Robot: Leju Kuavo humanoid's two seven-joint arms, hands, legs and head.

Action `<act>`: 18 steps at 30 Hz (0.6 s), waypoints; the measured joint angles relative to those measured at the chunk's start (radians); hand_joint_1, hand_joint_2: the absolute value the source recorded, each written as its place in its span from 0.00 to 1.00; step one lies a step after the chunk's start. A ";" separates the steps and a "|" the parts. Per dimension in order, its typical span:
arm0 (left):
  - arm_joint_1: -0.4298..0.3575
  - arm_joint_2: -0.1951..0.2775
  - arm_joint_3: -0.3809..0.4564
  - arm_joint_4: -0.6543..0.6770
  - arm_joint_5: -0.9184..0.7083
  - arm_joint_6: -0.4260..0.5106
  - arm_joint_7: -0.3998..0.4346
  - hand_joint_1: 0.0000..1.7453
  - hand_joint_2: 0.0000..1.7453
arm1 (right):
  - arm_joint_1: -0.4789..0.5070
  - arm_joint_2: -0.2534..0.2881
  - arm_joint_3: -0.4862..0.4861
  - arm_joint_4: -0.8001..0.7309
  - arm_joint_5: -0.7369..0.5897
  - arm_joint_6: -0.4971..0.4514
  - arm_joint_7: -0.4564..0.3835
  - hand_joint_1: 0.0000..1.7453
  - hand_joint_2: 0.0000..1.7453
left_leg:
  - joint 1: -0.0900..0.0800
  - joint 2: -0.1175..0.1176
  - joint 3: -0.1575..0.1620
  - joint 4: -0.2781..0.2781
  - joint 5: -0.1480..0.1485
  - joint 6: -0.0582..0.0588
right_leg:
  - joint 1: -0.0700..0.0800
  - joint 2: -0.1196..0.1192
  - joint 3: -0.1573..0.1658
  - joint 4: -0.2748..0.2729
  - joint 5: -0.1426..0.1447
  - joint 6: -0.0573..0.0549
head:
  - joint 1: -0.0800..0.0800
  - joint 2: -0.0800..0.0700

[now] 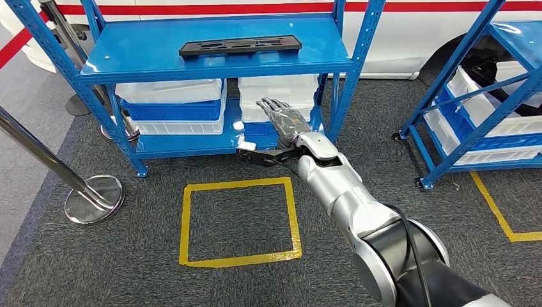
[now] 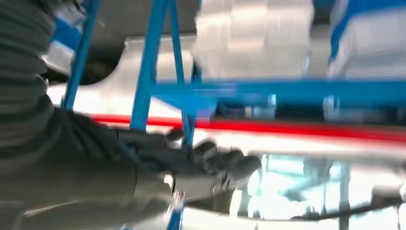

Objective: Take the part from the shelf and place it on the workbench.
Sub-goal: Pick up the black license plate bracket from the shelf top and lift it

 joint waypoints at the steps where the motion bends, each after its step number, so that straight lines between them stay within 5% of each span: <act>1: 0.000 0.001 0.000 0.000 -0.002 0.002 0.002 0.00 0.00 | -0.002 0.000 0.004 0.000 -0.003 0.000 0.003 0.00 1.00 | 0.000 0.000 -0.001 0.000 -0.001 0.002 | 0.000 0.000 0.000 -0.001 0.000 0.001 | 0.000 0.000; 6: 0.000 0.003 -0.001 -0.001 -0.011 0.013 0.003 0.00 0.00 | -0.023 -0.002 0.021 -0.001 -0.020 -0.002 0.005 0.00 1.00 | 0.009 0.003 0.015 -0.033 0.012 0.023 | 0.004 -0.003 -0.019 0.035 -0.019 0.012 | 0.000 0.000; 9: 0.000 0.003 -0.001 -0.002 -0.013 0.015 0.003 0.00 0.00 | -0.030 -0.006 0.033 -0.001 -0.028 -0.002 0.007 0.00 1.00 | 0.010 0.006 0.026 -0.042 0.011 0.030 | 0.006 -0.005 -0.123 0.207 -0.077 0.012 | 0.001 0.000; 10: 0.000 0.003 -0.002 -0.002 -0.013 0.016 0.003 0.00 0.00 | -0.029 -0.009 0.039 0.000 -0.029 -0.002 0.007 0.00 1.00 | 0.010 0.004 0.030 -0.042 0.007 0.030 | 0.005 -0.005 -0.153 0.245 -0.076 0.012 | 0.001 0.000; 11: 0.000 0.003 -0.002 -0.003 -0.014 0.016 0.003 0.00 0.00 | -0.029 -0.011 0.043 0.000 -0.031 -0.002 0.006 0.00 1.00 | 0.010 0.002 0.036 -0.040 0.001 0.029 | 0.004 -0.005 -0.169 0.250 -0.055 0.012 | 0.001 0.000; 13: 0.001 0.003 -0.002 -0.003 -0.016 0.016 0.003 0.00 0.00 | -0.030 -0.013 0.049 0.000 -0.035 -0.002 0.006 0.00 1.00 | 0.010 -0.003 0.054 -0.034 -0.017 0.022 | 0.003 -0.005 -0.151 0.161 0.032 0.007 | 0.001 0.000; 15: 0.004 0.002 -0.002 -0.003 -0.020 0.016 0.003 0.00 0.00 | -0.036 -0.014 0.054 0.000 -0.042 -0.002 0.005 0.00 0.50 | 0.009 -0.007 0.061 -0.026 -0.036 0.011 | 0.008 -0.001 -0.115 0.067 0.091 -0.004 | 0.000 0.000; 17: 0.002 0.002 -0.003 -0.004 -0.024 0.018 0.003 0.00 0.00 | -0.042 -0.015 0.062 -0.001 -0.048 -0.001 0.002 0.00 0.00 | 0.011 -0.008 0.054 -0.021 -0.043 -0.002 | 0.018 0.002 -0.102 0.037 0.083 -0.019 | 0.000 0.000; 18: -0.001 0.002 -0.003 -0.004 -0.026 0.019 0.003 0.00 0.00 | -0.044 -0.015 0.066 -0.002 -0.051 0.002 -0.001 0.00 0.00 | 0.011 -0.008 0.053 -0.021 -0.045 -0.008 | 0.020 0.002 -0.099 0.027 0.075 -0.025 | 0.000 0.000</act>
